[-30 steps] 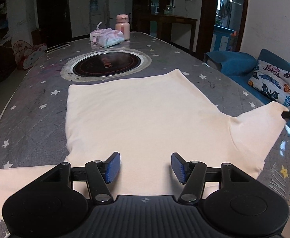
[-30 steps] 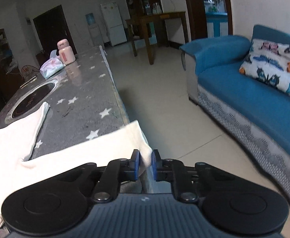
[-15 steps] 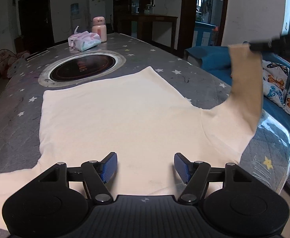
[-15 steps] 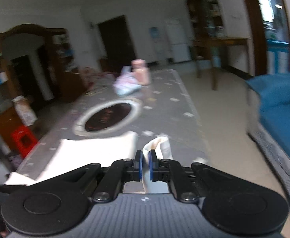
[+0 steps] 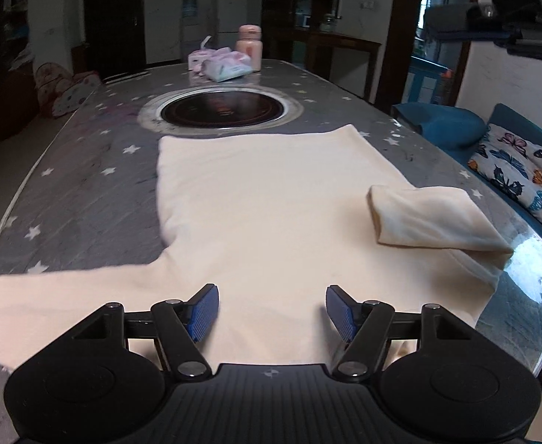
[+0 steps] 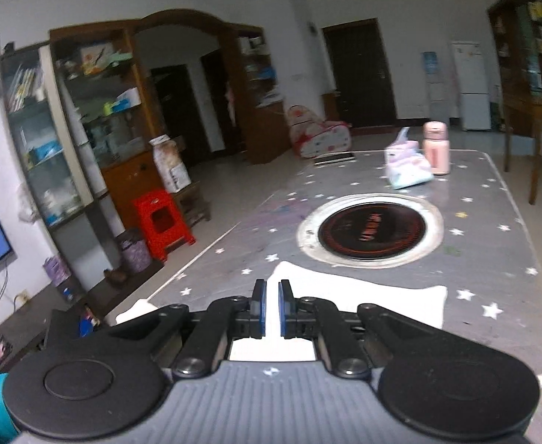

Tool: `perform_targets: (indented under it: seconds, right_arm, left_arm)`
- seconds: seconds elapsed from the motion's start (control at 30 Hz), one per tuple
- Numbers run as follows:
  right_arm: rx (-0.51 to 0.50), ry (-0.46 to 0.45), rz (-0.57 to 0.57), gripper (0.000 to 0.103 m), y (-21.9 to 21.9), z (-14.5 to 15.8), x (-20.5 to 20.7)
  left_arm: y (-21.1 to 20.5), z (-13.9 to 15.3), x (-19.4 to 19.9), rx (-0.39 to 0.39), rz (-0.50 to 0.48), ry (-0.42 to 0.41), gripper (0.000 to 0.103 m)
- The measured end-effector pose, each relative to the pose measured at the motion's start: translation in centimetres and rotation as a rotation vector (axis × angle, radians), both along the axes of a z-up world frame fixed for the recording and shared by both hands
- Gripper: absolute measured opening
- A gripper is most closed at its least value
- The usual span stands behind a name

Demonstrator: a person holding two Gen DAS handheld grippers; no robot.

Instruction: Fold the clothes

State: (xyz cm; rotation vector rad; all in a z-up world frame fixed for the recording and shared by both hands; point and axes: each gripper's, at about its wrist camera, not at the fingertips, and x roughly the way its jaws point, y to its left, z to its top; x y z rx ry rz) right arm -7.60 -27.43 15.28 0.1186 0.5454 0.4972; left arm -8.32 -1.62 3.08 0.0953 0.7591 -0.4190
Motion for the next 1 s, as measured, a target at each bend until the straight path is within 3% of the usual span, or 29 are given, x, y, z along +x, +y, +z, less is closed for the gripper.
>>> perform_targets:
  seconds: [0.1, 0.23, 0.3, 0.33, 0.43, 0.7, 0.8, 0.9, 1.0]
  right_arm:
    - [-0.056, 0.024, 0.001, 0.011, 1.0, -1.0, 0.1]
    - [-0.115, 0.069, -0.060, 0.016, -0.1, -2.8, -0.8]
    - [-0.143, 0.083, -0.100, 0.030, -1.0, -3.7, -1.6]
    - [-0.162, 0.084, -0.121, 0.031, -1.5, -4.1, -1.9]
    - [-0.208, 0.090, -0.182, 0.049, -2.8, -5.3, -3.2]
    - [-0.298, 0.126, -0.303, 0.066, -5.1, -9.1, -6.7]
    - [-0.337, 0.135, -0.327, 0.071, -5.0, -10.3, -7.7]
    - [-0.358, 0.141, -0.335, 0.078, -4.8, -11.0, -8.3]
    - [-0.347, 0.148, -0.337, 0.078, -4.7, -11.5, -8.5]
  left_arm:
    - [-0.1, 0.2, 0.1, -0.014, -0.013, 0.000, 0.066]
    - [-1.6, 0.5, 0.9, -0.040, -0.055, 0.007, 0.055]
    - [-2.7, 0.6, 1.3, -0.051, -0.079, 0.010, 0.055]
    - [-3.3, 0.7, 1.4, -0.053, -0.092, 0.008, 0.055]
    - [-5.2, 0.8, 2.0, -0.047, -0.126, 0.005, 0.054]
    - [-9.9, -0.4, 4.1, -0.005, -0.183, 0.025, 0.054]
    - [-10.8, -1.3, 4.7, 0.014, -0.181, 0.035, 0.042]
    - [-11.3, -1.1, 4.7, 0.010, -0.203, 0.022, 0.013]
    - [-11.5, -0.7, 4.4, 0.007, -0.218, 0.003, 0.003]
